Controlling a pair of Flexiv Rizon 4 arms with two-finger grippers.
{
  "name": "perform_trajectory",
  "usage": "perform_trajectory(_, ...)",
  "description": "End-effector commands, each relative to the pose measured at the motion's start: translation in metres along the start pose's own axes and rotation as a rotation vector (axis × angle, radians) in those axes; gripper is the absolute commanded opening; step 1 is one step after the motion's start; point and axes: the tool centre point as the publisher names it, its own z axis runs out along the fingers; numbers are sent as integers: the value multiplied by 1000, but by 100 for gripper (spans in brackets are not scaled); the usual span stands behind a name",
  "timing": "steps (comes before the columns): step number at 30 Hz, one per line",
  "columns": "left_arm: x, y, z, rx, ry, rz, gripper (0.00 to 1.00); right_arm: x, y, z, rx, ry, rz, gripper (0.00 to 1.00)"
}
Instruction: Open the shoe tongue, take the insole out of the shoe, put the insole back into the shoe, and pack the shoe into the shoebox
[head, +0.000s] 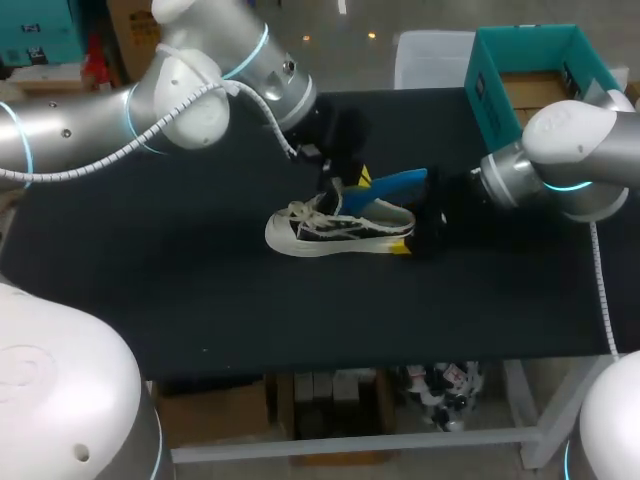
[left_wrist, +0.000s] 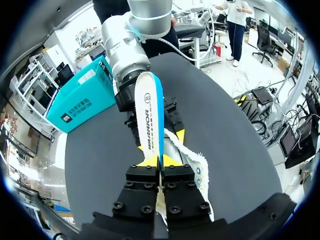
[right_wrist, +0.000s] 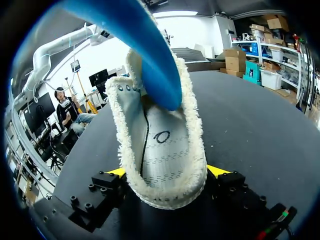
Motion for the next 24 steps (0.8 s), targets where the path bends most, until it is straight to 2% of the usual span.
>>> perform_trajectory(1,2,-6,-9,85,-7,30,0,0,-9,11,-1,8,1,0)
perform_trajectory(6,4,-23,-21,155,-12,85,0,0,-9,11,-1,8,1,0)
perform_trajectory(7,4,-26,-23,161,-18,91,0,0,-9,9,-1,7,3,14)
perform_trajectory(8,5,-29,-25,177,-18,103,0,0,-10,8,0,8,4,42)
perform_trajectory(9,5,-30,-28,194,-16,109,0,0,-9,7,0,8,5,75)
perform_trajectory(10,5,-32,-31,201,-22,113,0,1,-9,5,2,6,7,100)
perform_trajectory(17,9,-42,-48,279,-36,150,0,4,-4,-17,39,-32,3,100)
perform_trajectory(24,16,-46,-70,356,-49,198,0,3,-1,-53,82,-98,-6,100)
